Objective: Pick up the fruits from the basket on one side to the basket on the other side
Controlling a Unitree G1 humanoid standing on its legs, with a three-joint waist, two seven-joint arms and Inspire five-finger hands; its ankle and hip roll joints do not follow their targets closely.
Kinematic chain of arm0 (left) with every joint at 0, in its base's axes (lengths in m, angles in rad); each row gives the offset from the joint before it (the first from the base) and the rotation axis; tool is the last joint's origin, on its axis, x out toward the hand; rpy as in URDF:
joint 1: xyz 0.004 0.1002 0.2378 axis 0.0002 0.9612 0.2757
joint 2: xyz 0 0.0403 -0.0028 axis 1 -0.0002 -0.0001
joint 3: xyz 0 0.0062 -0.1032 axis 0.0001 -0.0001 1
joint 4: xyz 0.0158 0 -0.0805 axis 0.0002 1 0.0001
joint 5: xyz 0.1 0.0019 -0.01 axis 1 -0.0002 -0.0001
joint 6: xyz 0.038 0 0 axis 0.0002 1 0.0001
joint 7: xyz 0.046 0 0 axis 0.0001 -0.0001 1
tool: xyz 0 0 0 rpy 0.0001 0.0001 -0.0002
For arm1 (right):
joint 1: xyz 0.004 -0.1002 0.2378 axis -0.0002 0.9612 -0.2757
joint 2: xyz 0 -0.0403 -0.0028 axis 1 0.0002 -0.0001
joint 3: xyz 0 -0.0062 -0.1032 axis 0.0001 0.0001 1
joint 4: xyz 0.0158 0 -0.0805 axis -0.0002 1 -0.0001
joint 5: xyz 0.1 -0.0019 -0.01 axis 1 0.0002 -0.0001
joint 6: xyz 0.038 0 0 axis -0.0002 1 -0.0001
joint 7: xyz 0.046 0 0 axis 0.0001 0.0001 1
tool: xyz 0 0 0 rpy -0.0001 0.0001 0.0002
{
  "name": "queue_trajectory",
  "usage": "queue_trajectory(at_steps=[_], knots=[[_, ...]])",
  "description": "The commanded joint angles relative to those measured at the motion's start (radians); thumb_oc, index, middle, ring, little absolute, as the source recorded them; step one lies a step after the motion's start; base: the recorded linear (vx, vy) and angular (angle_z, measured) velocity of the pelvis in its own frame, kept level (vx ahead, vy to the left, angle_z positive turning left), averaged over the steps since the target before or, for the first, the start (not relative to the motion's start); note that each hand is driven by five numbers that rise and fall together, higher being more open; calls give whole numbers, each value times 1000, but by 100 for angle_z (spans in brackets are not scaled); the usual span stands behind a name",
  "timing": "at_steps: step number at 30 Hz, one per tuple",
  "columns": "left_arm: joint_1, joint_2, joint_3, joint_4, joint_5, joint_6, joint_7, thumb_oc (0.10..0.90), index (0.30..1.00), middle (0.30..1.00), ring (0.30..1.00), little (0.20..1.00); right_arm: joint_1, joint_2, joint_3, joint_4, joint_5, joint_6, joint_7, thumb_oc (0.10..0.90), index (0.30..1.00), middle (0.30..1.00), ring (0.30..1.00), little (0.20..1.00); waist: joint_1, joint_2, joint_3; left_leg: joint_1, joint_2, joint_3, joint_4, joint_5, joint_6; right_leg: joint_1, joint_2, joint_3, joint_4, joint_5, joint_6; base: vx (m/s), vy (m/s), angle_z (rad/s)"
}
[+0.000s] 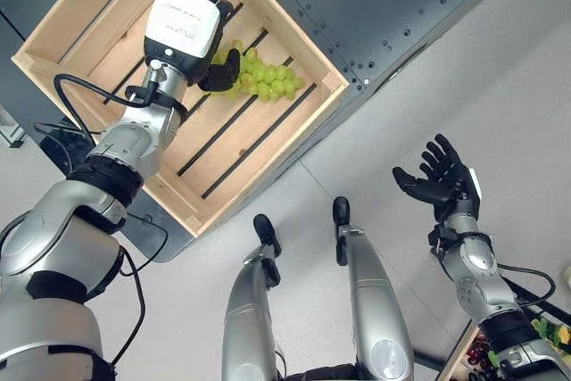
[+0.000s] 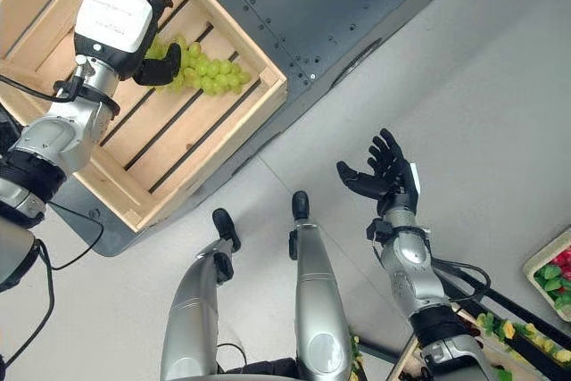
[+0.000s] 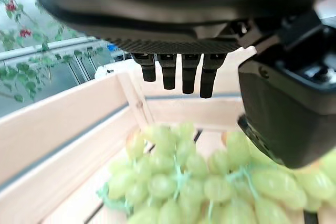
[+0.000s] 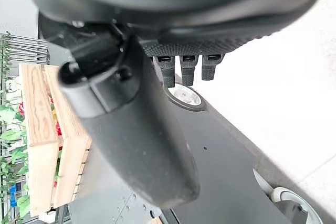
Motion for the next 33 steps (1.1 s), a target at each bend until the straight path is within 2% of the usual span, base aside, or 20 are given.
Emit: queue_trajectory(at_steps=[1, 7, 14, 17, 18, 19, 21, 23, 27, 29, 33], knots=[[-134, 112, 25, 0, -26, 33, 26, 800, 900, 900, 900, 900, -2, 17, -20, -101, -3, -88, -21, 800, 900, 900, 900, 900, 6, -38, -13, 7, -17, 67, 11, -63, 27, 31, 27, -31, -25, 12, -4, 0, 0, 0], [-155, 114, 4, 13, -16, 3, 12, 800, 900, 900, 900, 900, 2, 31, -8, -101, 3, -102, -26, 800, 900, 900, 900, 900, 14, -50, -13, 2, -18, 69, 1, -66, 33, 25, 25, -41, -34, 22, 3, 4, -6, 5], [-179, 122, -17, -6, -16, -95, -2, 800, 900, 900, 900, 900, 0, 43, 3, -100, 6, -112, -42, 800, 900, 900, 900, 900, 22, -55, -13, -3, -19, 69, -9, -69, 41, 23, 23, -51, -48, 34, 9, 6, -15, 3], [-195, 139, -17, -34, -73, -93, 85, 800, 900, 900, 900, 900, 16, 46, 7, -96, 9, -127, -43, 800, 900, 900, 900, 900, 26, -53, -13, -2, -19, 69, -12, -72, 46, 19, 20, -52, -46, 37, 11, 16, -38, 0], [-188, 145, 4, -43, -104, -102, 159, 800, 900, 900, 900, 900, 29, 53, 7, -96, 7, -135, -42, 800, 900, 900, 900, 900, 29, -52, -13, 2, -19, 68, -14, -74, 48, 21, 19, -52, -46, 37, 12, 14, -32, 0], [-186, 146, 10, -44, -116, -108, 183, 800, 900, 900, 900, 900, 32, 54, 7, -96, 6, -137, -42, 800, 900, 900, 900, 900, 29, -51, -13, 3, -19, 68, -14, -74, 48, 22, 19, -52, -46, 37, 12, 21, -53, 1], [-148, 141, 113, -52, -168, -191, 363, 800, 900, 900, 900, 900, 62, 76, 7, -105, 2, -153, -45, 800, 900, 900, 900, 900, 39, -51, -13, 10, -23, 61, -11, -81, 52, 31, 18, -57, -46, 33, 11, 20, -82, 4], [-119, 132, 156, -67, -137, -219, 386, 800, 900, 900, 900, 900, 64, 86, 4, -107, -4, -151, -46, 800, 900, 900, 900, 900, 44, -51, -13, 10, -27, 55, -9, -84, 52, 36, 17, -63, -47, 30, 9, 1, -52, 10], [-61, 138, 193, -180, -104, -260, 331, 800, 900, 900, 900, 900, 67, 94, -6, -125, -17, -125, -61, 800, 900, 900, 900, 900, 59, -38, -13, 29, -42, 41, -22, -84, 51, 52, 11, -73, -46, 21, 5, -2, -17, 5], [-37, 153, 202, -259, -98, -259, 286, 800, 900, 900, 900, 900, 68, 91, -16, -127, -21, -112, -61, 800, 900, 900, 900, 900, 68, -24, -13, 33, -48, 38, -23, -82, 53, 51, 4, -74, -40, 19, 3, -5, 7, 2], [-20, 172, 222, -315, -111, -276, 259, 800, 900, 900, 900, 900, 79, 86, -31, -124, -22, -109, -46, 800, 900, 900, 900, 900, 74, -8, -13, 48, -56, 36, -27, -83, 57, 62, -3, -76, -39, 14, 1, -2, 0, 1]])
